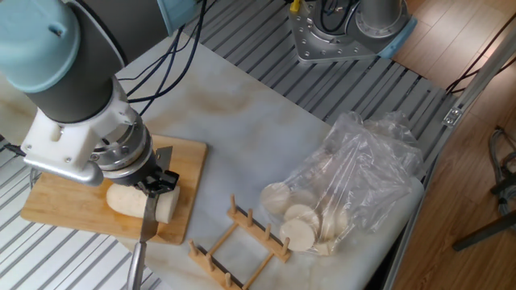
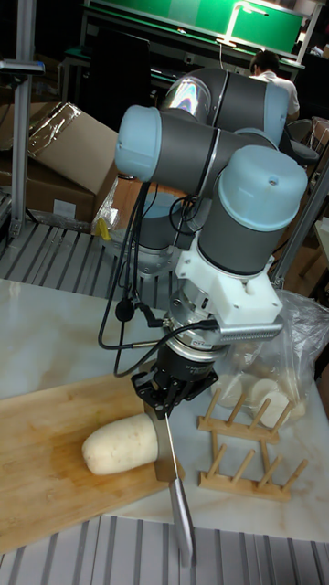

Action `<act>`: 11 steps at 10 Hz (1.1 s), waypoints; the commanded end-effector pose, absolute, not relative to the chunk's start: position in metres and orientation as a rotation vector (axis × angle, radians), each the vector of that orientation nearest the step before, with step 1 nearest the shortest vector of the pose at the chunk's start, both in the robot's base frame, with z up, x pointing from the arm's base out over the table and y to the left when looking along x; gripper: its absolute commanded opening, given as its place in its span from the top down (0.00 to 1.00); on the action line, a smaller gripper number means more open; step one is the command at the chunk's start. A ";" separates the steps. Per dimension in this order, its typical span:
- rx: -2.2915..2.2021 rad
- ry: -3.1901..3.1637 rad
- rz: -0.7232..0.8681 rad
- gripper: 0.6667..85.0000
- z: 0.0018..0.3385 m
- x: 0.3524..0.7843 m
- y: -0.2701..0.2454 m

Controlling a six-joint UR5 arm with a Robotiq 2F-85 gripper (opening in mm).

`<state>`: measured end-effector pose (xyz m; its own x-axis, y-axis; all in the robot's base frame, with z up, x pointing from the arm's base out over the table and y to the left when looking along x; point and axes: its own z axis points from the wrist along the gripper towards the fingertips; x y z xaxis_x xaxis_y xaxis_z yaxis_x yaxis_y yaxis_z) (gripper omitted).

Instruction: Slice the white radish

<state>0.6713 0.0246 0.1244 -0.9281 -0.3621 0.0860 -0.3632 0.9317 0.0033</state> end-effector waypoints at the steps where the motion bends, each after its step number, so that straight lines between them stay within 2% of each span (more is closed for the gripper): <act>1: 0.580 -2.995 0.001 0.99 0.124 0.661 0.022; 3: 0.600 -2.997 0.012 0.99 0.116 0.657 0.014; 11: 0.599 -2.979 0.090 0.99 0.120 0.647 0.011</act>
<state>0.6484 0.0082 0.1174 -0.9157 -0.3858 0.1124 -0.3918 0.9193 -0.0369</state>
